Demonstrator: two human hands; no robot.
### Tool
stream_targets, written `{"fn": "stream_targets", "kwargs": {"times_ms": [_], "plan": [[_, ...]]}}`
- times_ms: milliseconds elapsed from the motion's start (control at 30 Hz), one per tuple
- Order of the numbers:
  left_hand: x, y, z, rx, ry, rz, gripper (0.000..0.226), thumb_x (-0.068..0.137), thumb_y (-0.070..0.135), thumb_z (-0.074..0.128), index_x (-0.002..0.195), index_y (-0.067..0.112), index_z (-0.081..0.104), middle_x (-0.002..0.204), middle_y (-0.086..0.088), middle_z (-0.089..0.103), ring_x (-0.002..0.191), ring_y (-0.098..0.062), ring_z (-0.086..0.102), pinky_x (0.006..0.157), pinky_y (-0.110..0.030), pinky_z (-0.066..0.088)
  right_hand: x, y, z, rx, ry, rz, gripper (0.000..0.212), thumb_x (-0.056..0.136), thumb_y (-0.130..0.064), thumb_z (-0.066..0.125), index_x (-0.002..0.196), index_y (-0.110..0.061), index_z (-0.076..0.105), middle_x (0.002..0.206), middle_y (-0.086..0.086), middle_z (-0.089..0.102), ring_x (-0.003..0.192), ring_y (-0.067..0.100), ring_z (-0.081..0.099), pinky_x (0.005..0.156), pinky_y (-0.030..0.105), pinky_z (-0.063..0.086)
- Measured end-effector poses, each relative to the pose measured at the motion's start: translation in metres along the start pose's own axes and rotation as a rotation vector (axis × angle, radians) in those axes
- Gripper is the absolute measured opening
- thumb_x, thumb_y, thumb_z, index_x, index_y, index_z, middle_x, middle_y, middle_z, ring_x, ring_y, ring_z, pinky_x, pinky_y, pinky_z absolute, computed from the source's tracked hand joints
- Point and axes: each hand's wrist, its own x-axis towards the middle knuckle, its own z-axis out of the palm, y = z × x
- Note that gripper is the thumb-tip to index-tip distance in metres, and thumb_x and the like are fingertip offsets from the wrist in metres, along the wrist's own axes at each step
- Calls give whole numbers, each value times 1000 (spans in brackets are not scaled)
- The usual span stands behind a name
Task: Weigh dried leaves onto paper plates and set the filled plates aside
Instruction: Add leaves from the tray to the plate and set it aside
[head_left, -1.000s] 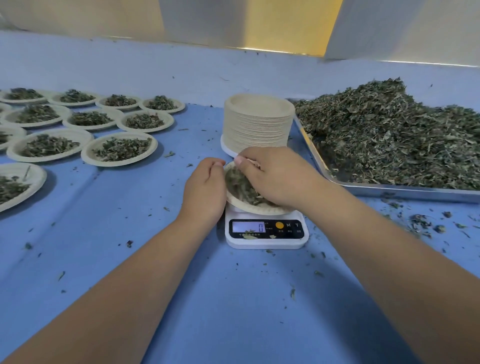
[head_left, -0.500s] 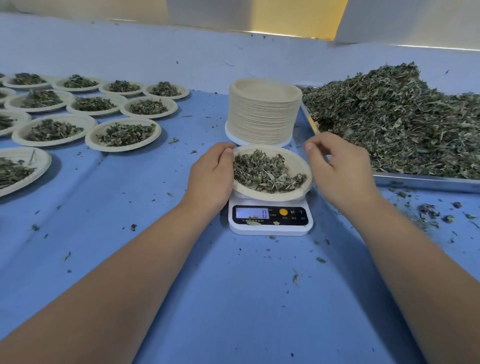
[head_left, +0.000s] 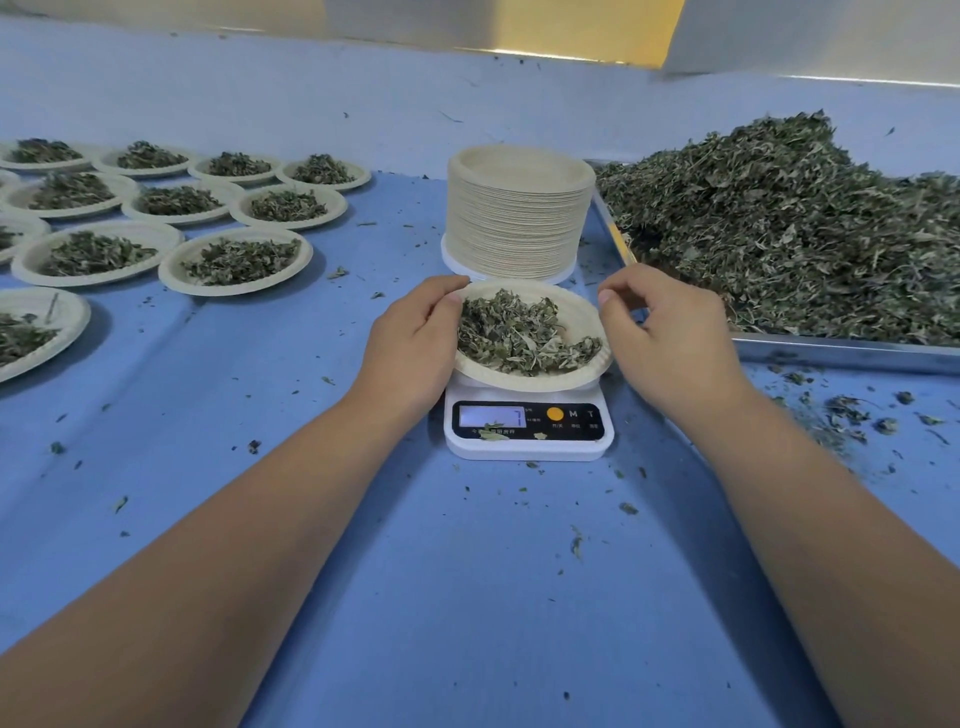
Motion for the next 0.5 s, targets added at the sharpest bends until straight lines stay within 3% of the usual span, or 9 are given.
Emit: {"fn": "stream_targets", "kwargs": {"times_ms": [67,167,233,300,400,500], "plan": [[0,1,0,-9,-6,-3,37,105,36,41,132,36,66,107,38,59,102,28,49,78,2,35,0,0,-1,1,-13,14,13,97,-32,54,94,-29,66,78,-24,61,72,-4,57,63,22,42],[-1,2,0,-5,-11,-3,38,106,36,40,135,35,64,108,35,58,109,11,54,83,-5,34,-1,-1,-1,-13,-32,21,12,98,-32,53,93,-31,65,79,-21,63,76,-6,57,63,15,40],[0,2,0,-12,-9,-13,38,107,36,40,137,34,64,112,32,58,114,4,52,86,-7,33,-1,-3,-2,-16,-38,21,12,98,-30,53,92,-30,64,78,-14,65,76,-4,58,64,19,42],[1,1,1,-39,-3,-39,38,106,37,41,138,34,62,114,30,58,114,5,53,89,-13,35,-2,-6,-4,-35,-43,21,12,97,-29,54,92,-28,65,72,-8,64,69,5,59,63,27,46],[3,1,3,-88,-1,-87,37,106,38,42,139,37,59,109,37,51,99,27,48,85,-10,32,-3,-8,-9,-63,-42,54,12,95,-30,54,93,-26,65,68,-12,61,62,6,57,63,28,49],[5,2,7,-163,12,-153,44,106,39,43,148,33,53,135,24,49,123,7,44,102,-21,29,-11,-5,-9,-53,-93,143,15,97,-34,52,103,-27,64,63,-8,59,61,5,56,61,27,49]]}}
